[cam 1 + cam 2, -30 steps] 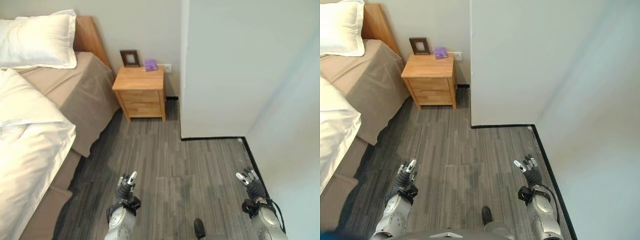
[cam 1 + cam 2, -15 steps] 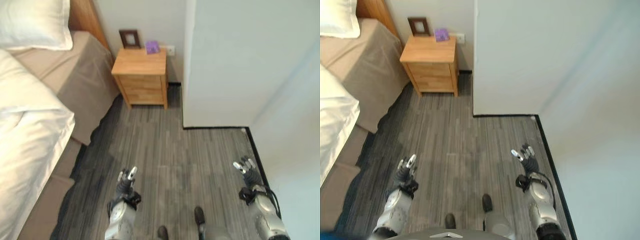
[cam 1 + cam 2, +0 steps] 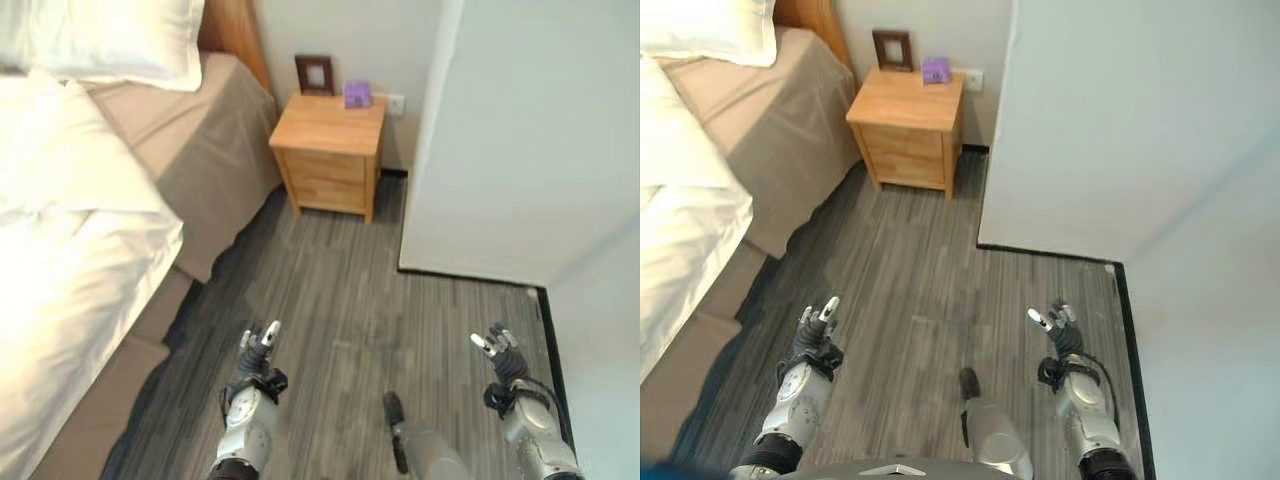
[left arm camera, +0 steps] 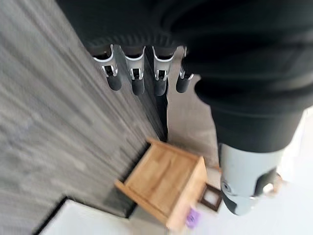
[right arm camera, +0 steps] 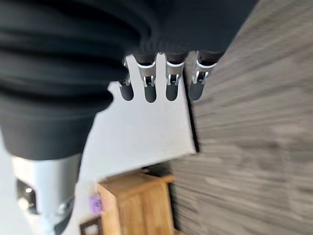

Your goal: Making the bed.

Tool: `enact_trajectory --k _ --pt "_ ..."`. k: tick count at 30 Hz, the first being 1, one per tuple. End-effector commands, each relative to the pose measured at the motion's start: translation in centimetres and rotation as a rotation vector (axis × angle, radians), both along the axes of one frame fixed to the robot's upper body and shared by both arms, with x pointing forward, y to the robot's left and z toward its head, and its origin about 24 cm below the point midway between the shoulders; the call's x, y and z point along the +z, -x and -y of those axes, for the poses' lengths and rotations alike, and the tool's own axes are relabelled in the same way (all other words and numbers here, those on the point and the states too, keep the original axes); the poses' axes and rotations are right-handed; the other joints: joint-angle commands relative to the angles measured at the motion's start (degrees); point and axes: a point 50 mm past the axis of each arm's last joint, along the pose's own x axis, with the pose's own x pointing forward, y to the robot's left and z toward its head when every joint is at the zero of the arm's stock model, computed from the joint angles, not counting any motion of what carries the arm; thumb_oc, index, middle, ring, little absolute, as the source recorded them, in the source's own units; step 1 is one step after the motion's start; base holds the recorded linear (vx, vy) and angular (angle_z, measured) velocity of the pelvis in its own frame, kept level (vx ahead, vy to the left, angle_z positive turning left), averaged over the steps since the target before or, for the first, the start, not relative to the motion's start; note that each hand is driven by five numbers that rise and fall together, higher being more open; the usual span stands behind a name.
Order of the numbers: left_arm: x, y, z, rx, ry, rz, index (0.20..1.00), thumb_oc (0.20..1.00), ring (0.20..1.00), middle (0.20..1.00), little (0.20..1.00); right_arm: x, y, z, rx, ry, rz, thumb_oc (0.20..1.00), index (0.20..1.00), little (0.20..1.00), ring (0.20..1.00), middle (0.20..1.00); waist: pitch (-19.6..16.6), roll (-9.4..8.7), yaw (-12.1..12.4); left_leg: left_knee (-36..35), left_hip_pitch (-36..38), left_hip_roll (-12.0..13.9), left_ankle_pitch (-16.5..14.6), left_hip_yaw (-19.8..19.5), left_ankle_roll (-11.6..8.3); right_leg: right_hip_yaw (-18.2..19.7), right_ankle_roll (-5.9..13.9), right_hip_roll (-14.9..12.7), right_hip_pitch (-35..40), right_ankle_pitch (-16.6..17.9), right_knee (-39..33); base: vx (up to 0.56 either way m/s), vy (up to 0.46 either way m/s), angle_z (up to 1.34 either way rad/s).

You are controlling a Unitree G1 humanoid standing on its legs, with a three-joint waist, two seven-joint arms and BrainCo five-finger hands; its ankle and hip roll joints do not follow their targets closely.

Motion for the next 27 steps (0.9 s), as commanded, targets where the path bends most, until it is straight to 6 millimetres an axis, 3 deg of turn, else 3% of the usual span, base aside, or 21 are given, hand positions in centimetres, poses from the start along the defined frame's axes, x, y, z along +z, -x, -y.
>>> enact_trajectory --k 1,2,4,5,6,7,8,9,10,13,14,15,16,18,20,22,27 --pt "3.8 -2.5 -0.6 -0.028 -0.028 0.196 1.0 1.0 1.0 1.0 1.0 3.1 -1.2 1.3 -0.035 0.051 0.168 1.0 1.0 1.0 1.0 1.0 1.1 -3.33 -0.1 8.8 3.4 1.4 14.1 8.6 0.5 1.4 2.27 -1.4 7.5 6.2 -9.7 0.3 -0.31 0.84" --pt "3.9 -2.8 0.0 -0.034 -0.013 0.199 1.0 1.0 1.0 1.0 1.0 3.2 -1.3 1.9 -0.061 0.064 0.162 1.0 1.0 1.0 1.0 1.0 1.9 -3.63 1.1 8.5 0.4 1.1 11.5 10.6 1.04 1.5 2.13 -1.3 10.1 5.5 -10.4 0.42 -0.293 0.44" --pt "3.9 -3.2 1.2 -0.086 -0.002 0.199 1.0 1.0 1.0 1.0 1.0 3.4 -1.1 2.7 -0.11 0.064 0.172 1.0 1.0 1.0 1.0 1.0 1.3 -4.82 2.0 -0.6 -7.5 2.1 9.6 18.6 1.4 -0.2 2.66 -2.4 14.9 4.5 -13.3 0.45 -0.195 0.06" --pt "3.7 -3.1 1.4 -0.112 -0.022 0.191 1.0 1.0 1.0 1.0 1.0 3.1 -0.6 2.9 -0.12 0.066 0.163 1.0 1.0 1.0 1.0 1.0 1.1 -4.38 2.3 -7.4 -8.7 2.9 10.9 21.9 1.07 -0.9 2.94 -2.0 16.4 3.8 -14.1 0.25 -0.049 0.32" --pt "3.7 -3.1 1.5 -0.114 -0.022 0.189 1.0 1.0 1.0 1.0 1.0 3.1 -0.6 2.9 -0.121 0.067 0.161 1.0 1.0 1.0 1.0 1.0 1.0 -4.59 2.4 -8.4 -8.0 2.5 11.2 22.1 1.1 -0.9 3.01 -2.3 16.6 3.8 -14.2 0.29 -0.03 0.38" --pt "3.4 -2.8 1.4 -0.137 -0.048 0.178 1.0 1.0 1.0 1.0 1.0 2.7 0.0 3.1 -0.126 0.074 0.142 1.0 1.0 1.0 1.0 1.0 0.9 -4.16 2.5 -14.3 -7.9 2.5 13.9 25.1 0.27 -1.8 3.04 -1.6 18.4 3.2 -15.1 0.37 0.01 0.46" --pt "2.8 -2.1 0.7 -0.112 -0.047 0.156 1.0 1.0 1.0 1.0 1.0 2.5 0.1 2.8 -0.105 0.086 0.125 1.0 1.0 1.0 1.0 1.0 0.3 -3.94 2.8 -17.9 -7.0 3.3 15.9 28.8 -0.34 -2.6 3.07 -1.2 20.1 2.6 -16.1 0.67 0.09 -0.81" --pt "1.7 -0.7 -0.5 -0.067 -0.052 0.108 1.0 1.0 1.0 1.0 1.0 1.8 0.6 2.4 -0.089 0.091 0.091 1.0 1.0 1.0 1.0 1.0 -0.5 -3.85 3.8 -19.5 -6.1 4.4 18.0 29.9 -1.01 -2.5 3.24 -2.0 23.6 1.5 -17.4 0.76 0.267 -0.41" --pt "1.2 0.2 -1.7 -0.018 -0.059 0.081 1.0 1.0 1.0 1.0 1.0 1.5 1.2 2.3 -0.101 0.081 0.082 1.0 1.0 1.0 1.0 1.0 -1.4 -3.37 3.5 -20.7 -4.0 4.8 17.1 33.5 -0.5 -3.9 4.01 -3.0 25.8 0.2 -17.7 0.64 0.308 -1.32" --pt "1.6 0.6 -3.1 0.038 -0.082 0.09 1.0 1.0 1.0 1.0 1.0 1.1 1.3 2.1 -0.117 0.077 0.069 1.0 1.0 1.0 1.0 1.0 -2.8 -3.19 4.3 -21.5 -2.4 2.5 13.7 32.4 1.76 -4.6 6.92 -6.9 26.2 -0.2 -15.5 0.34 0.36 0.79" --pt "2.0 0.3 -3.8 0.056 -0.105 0.099 1.0 1.0 1.0 1.0 1.0 1.2 1.0 1.8 -0.084 0.096 0.07 1.0 1.0 1.0 1.0 1.0 -2.7 -3.38 4.9 -24.0 -0.7 0.8 12.7 32.0 3.22 -4.5 8.46 -8.6 22.1 3.5 -6.4 0.27 0.496 0.92" --pt "2.8 -0.4 -4.3 0.064 -0.128 0.121 1.0 1.0 1.0 1.0 1.0 1.2 0.6 1.1 -0.055 0.096 0.072 1.0 1.0 1.0 1.0 1.0 -0.6 -2.86 3.8 -27.2 3.0 -0.9 12.0 29.9 5.12 -2.0 8.98 -8.9 14.9 10.3 8.0 0.28 0.423 0.5" --pt "2.8 -0.4 -4.4 0.05 -0.154 0.115 1.0 1.0 1.0 1.0 1.0 1.0 0.8 1.0 -0.054 0.093 0.062 1.0 1.0 1.0 1.0 1.0 0.2 -1.75 2.1 -28.6 4.9 -0.6 11.4 26.6 5.16 2.7 8.13 -5.8 10.6 8.1 11.1 0.31 0.288 0.5" --pt "3.0 -0.6 -4.4 0.048 -0.154 0.134 1.0 1.0 1.0 1.0 1.0 0.7 0.9 0.8 -0.045 0.082 0.052 1.0 1.0 1.0 1.0 1.0 0.4 -0.95 0.7 -29.2 6.2 -1.0 10.8 24.0 4.74 5.7 7.11 -3.5 8.0 4.7 6.6 0.3 0.079 1.26" --pt "3.3 -0.9 -4.0 0.018 -0.149 0.152 1.0 1.0 1.0 1.0 1.0 0.5 1.2 0.8 -0.042 0.077 0.045 1.0 1.0 1.0 1.0 1.0 0.2 -1.01 -0.7 -29.4 7.2 -2.1 9.9 20.3 4.61 9.2 6.82 -0.4 7.5 3.4 -2.2 0.29 0.032 1.25" --pt "3.3 -1.1 -3.6 0.004 -0.148 0.157 1.0 1.0 1.0 1.0 1.0 0.4 1.5 1.1 -0.051 0.069 0.048 1.0 1.0 1.0 1.0 1.0 0.0 -1.52 -1.4 -29.4 7.9 -3.0 9.3 16.6 4.63 12.7 6.9 1.7 7.9 3.9 -6.1 0.2 -0.011 0.64" --pt "1.4 0.3 -3.6 0.003 -0.144 0.078 1.0 1.0 1.0 1.0 1.0 1.2 1.4 1.5 -0.033 0.078 0.083 1.0 1.0 1.0 1.0 1.0 -2.2 -2.21 0.4 -29.3 7.6 -4.3 9.4 9.9 4.69 11.6 4.88 2.3 14.1 4.0 -12.8 0.1 -0.103 0.82"
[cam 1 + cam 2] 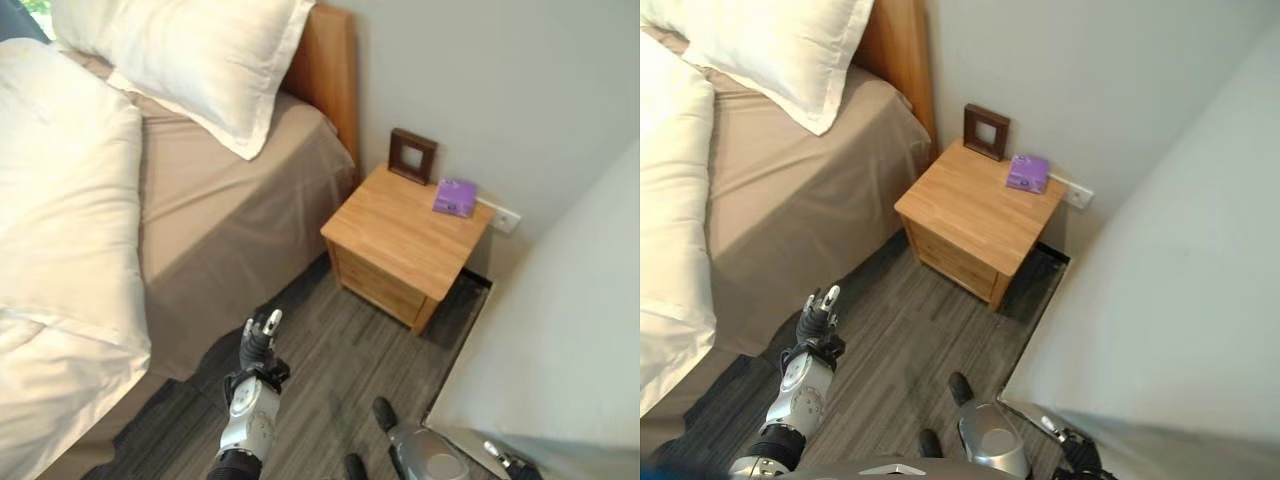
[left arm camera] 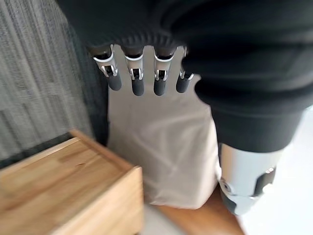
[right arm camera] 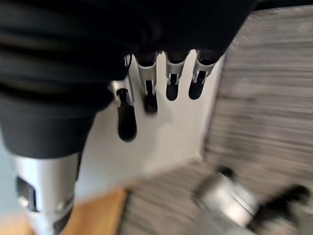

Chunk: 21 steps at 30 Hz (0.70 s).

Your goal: Making the bed.

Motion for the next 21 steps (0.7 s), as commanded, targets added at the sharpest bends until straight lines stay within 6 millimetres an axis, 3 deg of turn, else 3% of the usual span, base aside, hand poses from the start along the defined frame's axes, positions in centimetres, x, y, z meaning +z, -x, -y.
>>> enact_trajectory --k 1,7,14,20,21 --pt "2.1 -0.9 -2.8 0.004 -0.136 0.093 1.0 1.0 1.0 1.0 1.0 10.6 -16.5 3.9 0.049 0.181 0.783 1.0 1.0 1.0 1.0 1.0 -3.5 -2.33 1.5 -4.6 -0.4 2.1 4.2 -2.1 1.23 1.3 6.25 0.6 2.0 -3.6 0.7 0.07 -0.054 0.64" --pt "-0.2 1.5 -3.6 0.055 -0.102 -0.015 1.0 1.0 1.0 1.0 1.0 11.1 -16.9 4.2 0.056 0.194 0.801 1.0 1.0 1.0 1.0 1.0 -4.5 -2.01 3.7 -4.7 -0.3 2.2 4.8 -5.3 0.37 -1.6 4.5 0.6 4.7 -4.6 -1.2 0.06 -0.095 0.1" --pt "0.0 1.5 -3.4 0.061 -0.09 0.001 1.0 1.0 1.0 1.0 1.0 11.3 -17.3 3.7 0.121 0.195 0.798 1.0 1.0 1.0 1.0 1.0 -3.9 -2.18 5.2 -3.8 -0.9 2.2 5.1 -9.5 -0.21 -4.2 3.52 0.7 5.1 -5.6 -0.3 0.02 -0.081 0.16" --pt "-0.1 1.7 -3.2 0.067 -0.073 0.002 1.0 1.0 1.0 1.0 1.0 11.9 -17.9 3.1 0.131 0.154 0.843 1.0 1.0 1.0 1.0 1.0 -4.2 -1.88 5.4 -3.9 -1.5 1.8 5.4 -10.3 -0.3 -5.7 3.66 0.3 5.1 -5.9 -0.2 0.01 -0.028 0.12" --pt "2.2 0.3 -3.8 -0.035 -0.221 0.05 1.0 1.0 1.0 1.0 1.0 9.9 -15.5 5.5 0.036 0.132 0.729 1.0 1.0 1.0 1.0 1.0 -1.6 -3.22 6.4 8.7 -7.9 9.1 3.6 10.3 -2.62 -16.0 6.53 -8.4 5.5 -5.6 1.0 0.0 0.012 0.06"
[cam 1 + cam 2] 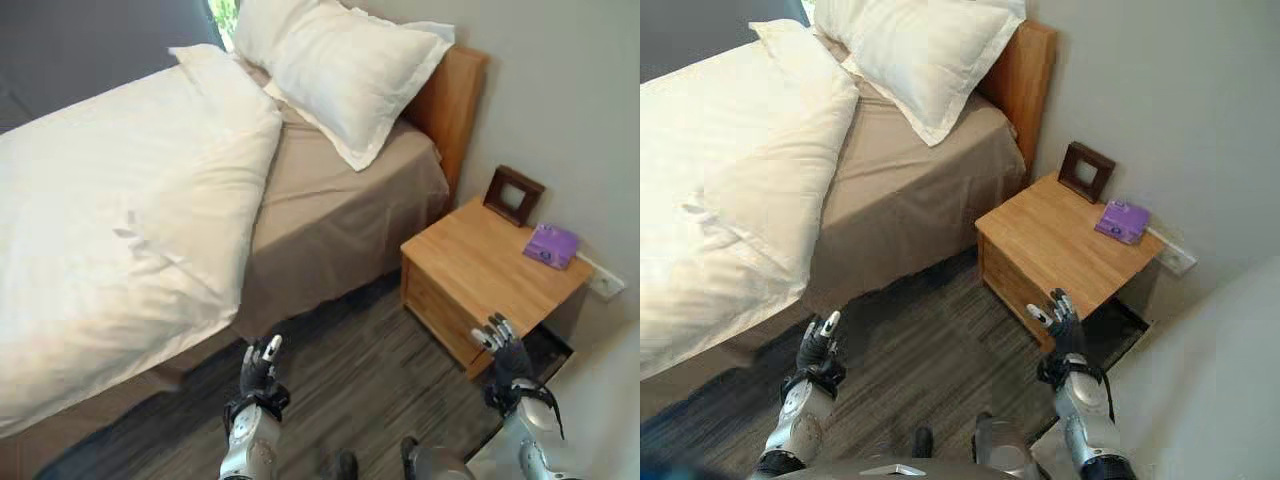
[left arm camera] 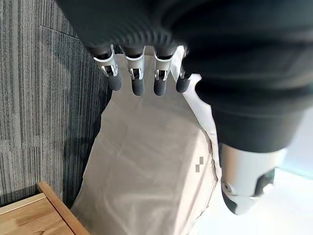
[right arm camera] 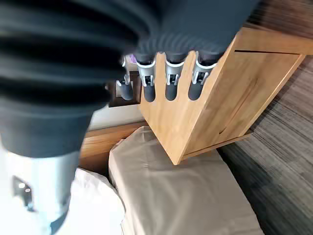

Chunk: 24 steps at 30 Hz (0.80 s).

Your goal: Making the bed.

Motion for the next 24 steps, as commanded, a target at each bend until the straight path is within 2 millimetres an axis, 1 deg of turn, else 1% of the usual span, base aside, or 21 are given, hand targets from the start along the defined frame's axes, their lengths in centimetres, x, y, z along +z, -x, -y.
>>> enact_trajectory --k 1,2,3,5,9,10,12,13,14,15,16,17,18,19,20,21,22,23,24 --pt "4.2 -2.6 -3.4 -0.069 -0.225 0.129 1.0 1.0 1.0 1.0 1.0 -0.2 1.5 5.2 -0.128 0.026 -0.032 1.0 1.0 1.0 1.0 1.0 2.9 -7.14 2.2 12.2 -3.0 6.3 -1.4 20.7 -3.62 -9.5 4.82 -7.8 14.6 9.0 -18.0 0.05 0.012 0.15" --pt "3.3 -2.2 -2.5 -0.084 -0.177 0.107 1.0 1.0 1.0 1.0 1.0 -0.8 2.0 5.2 -0.127 0.057 -0.073 1.0 1.0 1.0 1.0 1.0 1.5 -5.69 1.7 5.0 0.1 5.4 0.2 18.0 -3.73 -10.0 4.59 -6.6 14.3 8.3 -17.8 0.07 -0.015 0.3" --pt "3.2 -2.2 -2.3 -0.094 -0.178 0.102 1.0 1.0 1.0 1.0 1.0 -0.8 1.9 5.1 -0.129 0.06 -0.073 1.0 1.0 1.0 1.0 1.0 1.2 -5.57 1.2 3.5 1.1 5.4 0.8 17.7 -3.83 -10.5 4.79 -6.5 14.6 8.3 -17.9 0.09 -0.018 0.34" --pt "3.3 -2.2 -2.4 -0.095 -0.184 0.11 1.0 1.0 1.0 1.0 1.0 -0.6 1.6 4.7 -0.126 0.043 -0.054 1.0 1.0 1.0 1.0 1.0 0.9 -5.48 1.1 2.5 1.9 5.4 1.3 17.4 -3.91 -10.4 4.78 -6.3 14.8 8.3 -18.2 0.03 -0.029 0.2" --pt "3.4 -2.1 -2.7 -0.089 -0.186 0.112 1.0 1.0 1.0 1.0 1.0 -0.8 1.3 4.3 -0.077 0.081 -0.072 1.0 1.0 1.0 1.0 1.0 1.3 -5.63 1.9 3.2 2.1 5.7 1.1 16.4 -3.89 -10.5 4.42 -6.0 15.1 7.9 -18.0 -0.01 -0.029 0.01" --pt "3.4 -2.2 -2.6 -0.089 -0.181 0.116 1.0 1.0 1.0 1.0 1.0 -0.8 1.2 4.3 -0.064 0.091 -0.078 1.0 1.0 1.0 1.0 1.0 2.4 -6.02 2.5 5.2 0.8 5.9 1.1 16.5 -4.16 -11.7 4.17 -6.4 15.4 7.7 -17.8 -0.09 -0.05 0.0" --pt "3.6 -2.2 -2.6 -0.072 -0.16 0.134 1.0 1.0 1.0 1.0 1.0 -0.5 1.1 4.5 -0.059 0.088 -0.069 1.0 1.0 1.0 1.0 1.0 3.5 -6.6 3.3 8.6 -1.6 5.5 1.1 15.5 -4.59 -13.2 4.01 -7.1 15.7 7.9 -17.8 -0.12 -0.054 0.35" --pt "3.5 -2.1 -2.6 -0.051 -0.138 0.14 1.0 1.0 1.0 1.0 1.0 -0.4 1.0 4.8 -0.052 0.099 -0.065 1.0 1.0 1.0 1.0 1.0 4.1 -6.82 4.0 10.5 -3.2 5.5 1.9 14.2 -5.15 -14.0 3.98 -7.3 15.7 8.1 -17.7 -0.14 -0.022 0.74" --pt "3.6 -2.1 -2.6 -0.044 -0.125 0.145 1.0 1.0 1.0 1.0 1.0 -0.2 1.0 5.1 -0.06 0.104 -0.059 1.0 1.0 1.0 1.0 1.0 4.5 -7.24 4.2 11.1 -3.9 6.1 2.2 14.3 -5.76 -14.8 4.03 -7.8 15.5 8.5 -17.8 -0.14 0.038 0.73" --pt "3.5 -2.2 -2.5 -0.033 -0.111 0.145 1.0 1.0 1.0 1.0 1.0 0.0 0.8 5.4 -0.074 0.107 -0.051 1.0 1.0 1.0 1.0 1.0 4.6 -7.88 4.1 11.8 -4.4 8.4 2.9 15.8 -6.39 -16.1 4.24 -8.7 15.3 8.9 -18.1 -0.11 0.144 0.81" --pt "3.3 -2.0 -2.3 -0.029 -0.09 0.14 1.0 1.0 1.0 1.0 1.0 0.1 1.0 5.8 -0.136 0.065 -0.033 1.0 1.0 1.0 1.0 1.0 4.2 -8.08 3.7 10.2 -2.3 13.0 3.6 19.3 -7.17 -19.0 5.18 -9.9 16.3 9.3 -19.1 -0.06 0.141 0.88" --pt "3.3 -2.0 -2.3 -0.029 -0.09 0.14 1.0 1.0 1.0 1.0 1.0 0.1 1.0 5.8 -0.136 0.065 -0.033 1.0 1.0 1.0 1.0 1.0 4.2 -8.08 3.7 10.2 -2.2 13.0 3.6 19.3 -7.18 -19.0 5.18 -9.9 16.3 9.3 -19.1 0.0 0.248 1.02" --pt "3.0 -2.0 -2.1 -0.048 -0.092 0.127 1.0 1.0 1.0 1.0 1.0 -0.2 1.5 5.9 -0.168 0.035 -0.035 1.0 1.0 1.0 1.0 1.0 3.1 -7.22 3.1 6.6 -1.1 15.5 5.2 24.2 -8.02 -21.9 6.17 -10.6 17.1 9.4 -19.9 0.02 0.145 0.95" --pt "3.0 -2.0 -2.1 -0.048 -0.092 0.127 1.0 1.0 1.0 1.0 1.0 -0.2 1.5 5.9 -0.169 0.035 -0.035 1.0 1.0 1.0 1.0 1.0 3.1 -7.2 3.1 6.3 -0.9 15.4 5.4 24.2 -8.05 -22.0 6.17 -10.5 17.2 9.4 -20.0 0.04 0.252 1.02" --pt "3.0 -2.1 -1.9 -0.054 -0.086 0.129 1.0 1.0 1.0 1.0 1.0 -0.4 1.7 6.1 -0.17 0.048 -0.046 1.0 1.0 1.0 1.0 1.0 2.7 -6.74 3.0 5.7 -1.2 15.7 6.0 25.2 -8.44 -23.2 6.43 -11.2 17.5 9.6 -20.0 0.05 0.208 1.25" --pt "3.0 -2.1 -1.8 -0.055 -0.072 0.131 1.0 1.0 1.0 1.0 1.0 -0.5 1.8 6.0 -0.163 0.054 -0.058 1.0 1.0 1.0 1.0 1.0 2.2 -6.08 3.0 4.9 -0.8 15.0 5.0 25.1 -8.34 -24.4 6.9 -12.1 17.6 9.5 -19.5 0.09 0.368 1.15" --pt "3.0 -2.0 -1.9 -0.048 -0.07 0.131 1.0 1.0 1.0 1.0 1.0 -0.6 1.7 5.7 -0.155 0.056 -0.061 1.0 1.0 1.0 1.0 1.0 2.1 -5.75 3.2 4.6 -0.7 14.1 3.9 24.0 -7.94 -24.9 7.54 -13.4 17.9 9.6 -18.9 0.14 0.536 0.86" --pt "3.0 -2.0 -2.1 -0.065 -0.09 0.125 1.0 1.0 1.0 1.0 1.0 -0.6 1.5 5.3 -0.14 0.057 -0.062 1.0 1.0 1.0 1.0 1.0 2.5 -5.79 3.9 4.6 -0.2 11.5 1.7 22.4 -6.39 -24.8 8.77 -17.0 17.7 11.2 -15.2 0.12 0.547 0.4" --pt "3.2 -1.9 -2.5 -0.063 -0.106 0.129 1.0 1.0 1.0 1.0 1.0 -0.5 1.3 5.0 -0.127 0.055 -0.058 1.0 1.0 1.0 1.0 1.0 3.1 -6.16 4.1 4.5 0.2 9.7 0.4 22.3 -4.83 -24.4 9.24 -19.9 15.6 15.1 -10.4 0.08 0.396 0.37"
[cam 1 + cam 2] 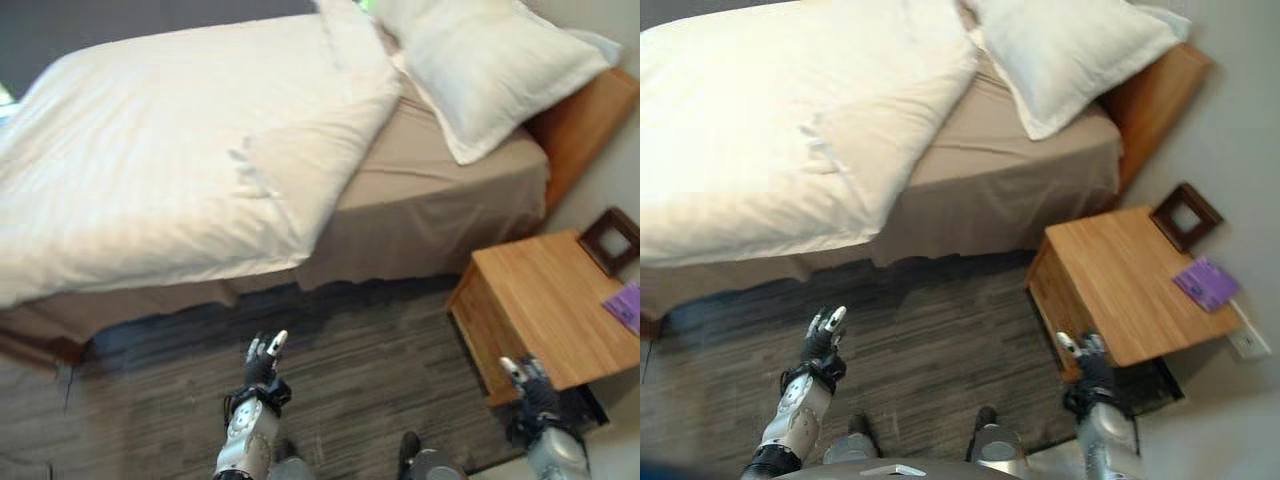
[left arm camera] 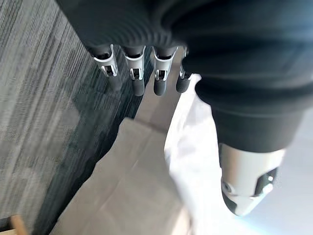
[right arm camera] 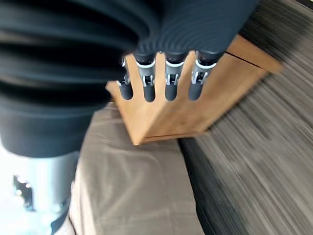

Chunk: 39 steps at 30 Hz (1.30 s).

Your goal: Making the bed.

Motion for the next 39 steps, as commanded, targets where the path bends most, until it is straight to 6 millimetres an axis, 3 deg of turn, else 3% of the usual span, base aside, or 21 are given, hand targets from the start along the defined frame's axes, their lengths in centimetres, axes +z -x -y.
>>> enact_trajectory --k 1,3,4,5,6,7,8,9,11,17,21,34,35,39 --pt "2.7 -1.2 -2.6 0.03 -0.066 0.131 1.0 1.0 1.0 1.0 1.0 1.3 -2.1 -1.7 0.076 0.002 0.095 1.0 1.0 1.0 1.0 1.0 -0.8 -2.29 0.9 -1.9 0.2 -3.8 -0.3 -3.4 0.68 0.4 4.72 -6.9 5.0 7.5 3.1 0.01 0.289 0.54" --pt "2.9 -0.8 -3.7 0.026 -0.121 0.12 1.0 1.0 1.0 1.0 1.0 0.8 -2.4 -3.5 0.132 -0.044 0.093 1.0 1.0 1.0 1.0 1.0 1.2 -1.79 0.7 -3.7 2.3 -7.7 -1.4 -4.5 3.77 5.4 5.65 -10.8 -0.3 15.8 15.2 0.07 0.475 0.47" --pt "2.9 -0.6 -4.1 0.027 -0.136 0.116 1.0 1.0 1.0 1.0 1.0 0.8 -2.4 -3.9 0.143 -0.06 0.094 1.0 1.0 1.0 1.0 1.0 1.5 -1.43 0.1 -4.5 2.7 -7.9 -1.2 -5.9 3.93 8.5 5.26 -9.0 -1.9 15.0 17.0 0.08 0.339 0.45" --pt "2.9 -0.6 -4.1 0.027 -0.136 0.116 1.0 1.0 1.0 1.0 1.0 0.8 -2.4 -3.9 0.143 -0.06 0.095 1.0 1.0 1.0 1.0 1.0 1.3 -1.37 0.1 -4.5 2.5 -7.8 -1.1 -5.8 3.92 8.5 5.2 -8.9 -2.1 15.1 16.9 0.16 0.214 0.49" --pt "2.8 -0.3 -4.6 0.038 -0.148 0.108 1.0 1.0 1.0 1.0 1.0 0.6 -2.5 -4.5 0.177 -0.072 0.092 1.0 1.0 1.0 1.0 1.0 2.1 -0.6 -1.7 -5.0 3.4 -8.1 -1.1 -8.5 4.12 14.7 4.28 -2.3 -5.3 11.7 17.3 0.12 0.14 0.82" --pt "2.8 -0.3 -4.6 0.038 -0.147 0.108 1.0 1.0 1.0 1.0 1.0 0.6 -2.5 -4.5 0.177 -0.072 0.092 1.0 1.0 1.0 1.0 1.0 2.0 -0.56 -1.6 -5.1 3.3 -8.0 -1.0 -8.4 4.07 14.8 4.21 -2.2 -5.5 11.7 17.3 0.24 0.254 0.49" --pt "2.7 -0.1 -5.1 0.054 -0.161 0.106 1.0 1.0 1.0 1.0 1.0 0.5 -2.3 -4.9 0.191 -0.092 0.092 1.0 1.0 1.0 1.0 1.0 2.0 -0.07 -1.9 -5.8 4.3 -9.1 -1.3 -9.1 4.15 14.2 3.24 1.0 -8.0 8.1 13.6 0.12 0.107 0.53" --pt "2.7 -0.1 -5.1 0.055 -0.161 0.105 1.0 1.0 1.0 1.0 1.0 0.4 -2.3 -4.9 0.191 -0.092 0.091 1.0 1.0 1.0 1.0 1.0 2.1 -0.02 -2.0 -5.8 4.6 -9.0 -1.4 -9.3 4.09 14.0 3.21 1.0 -7.7 7.9 13.6 0.18 0.143 0.46" --pt "2.5 -0.1 -5.2 0.063 -0.153 0.098 1.0 1.0 1.0 1.0 1.0 -0.1 -2.0 -5.6 0.231 -0.11 0.07 1.0 1.0 1.0 1.0 1.0 2.2 -0.54 -2.1 -6.4 5.8 -11.1 -2.1 -11.9 4.28 12.9 2.52 5.0 -6.8 6.0 4.6 0.17 0.053 0.68" --pt "1.5 0.8 -4.8 0.108 -0.101 0.075 1.0 1.0 1.0 1.0 1.0 -0.1 -2.8 -7.9 0.371 -0.127 0.058 1.0 1.0 1.0 1.0 1.0 0.3 -1.6 0.5 -5.9 5.6 -11.8 -2.4 -12.3 3.88 12.2 1.41 6.9 -0.5 5.1 -2.9 0.1 -0.025 0.43" --pt "0.7 1.5 -4.1 0.107 -0.062 0.044 1.0 1.0 1.0 1.0 1.0 0.2 -2.9 -8.3 0.415 -0.133 0.07 1.0 1.0 1.0 1.0 1.0 -0.7 -1.68 0.9 -6.0 6.0 -11.4 -2.4 -12.4 3.37 11.6 0.96 7.3 1.9 4.7 -5.6 0.08 -0.054 -0.14" --pt "0.7 1.0 -2.6 0.068 -0.029 0.061 1.0 1.0 1.0 1.0 1.0 0.5 -3.0 -7.6 0.403 -0.119 0.08 1.0 1.0 1.0 1.0 1.0 -1.4 -0.78 -0.2 -6.2 6.7 -10.6 -2.3 -13.5 2.45 12.3 -0.04 8.1 3.9 3.4 -6.8 0.02 -0.043 -0.1" --pt "2.1 1.0 -3.9 0.073 -0.105 0.111 1.0 1.0 1.0 1.0 1.0 1.7 -3.6 -4.8 0.152 -0.134 0.174 1.0 1.0 1.0 1.0 1.0 -0.8 -0.09 -1.3 -7.5 4.7 -10.0 -2.3 -9.9 2.96 13.3 1.74 6.8 -1.4 3.6 -1.8 0.0 0.0 0.0" --pt "1.2 1.1 -2.1 0.06 0.004 0.088 1.0 1.0 1.0 1.0 1.0 2.0 -4.1 -5.4 0.17 -0.14 0.187 1.0 1.0 1.0 1.0 1.0 -1.7 -0.37 -1.2 -7.5 5.4 -10.4 -2.5 -9.7 3.42 12.6 1.55 6.4 0.7 4.1 -3.9 -0.01 -0.005 -0.08"
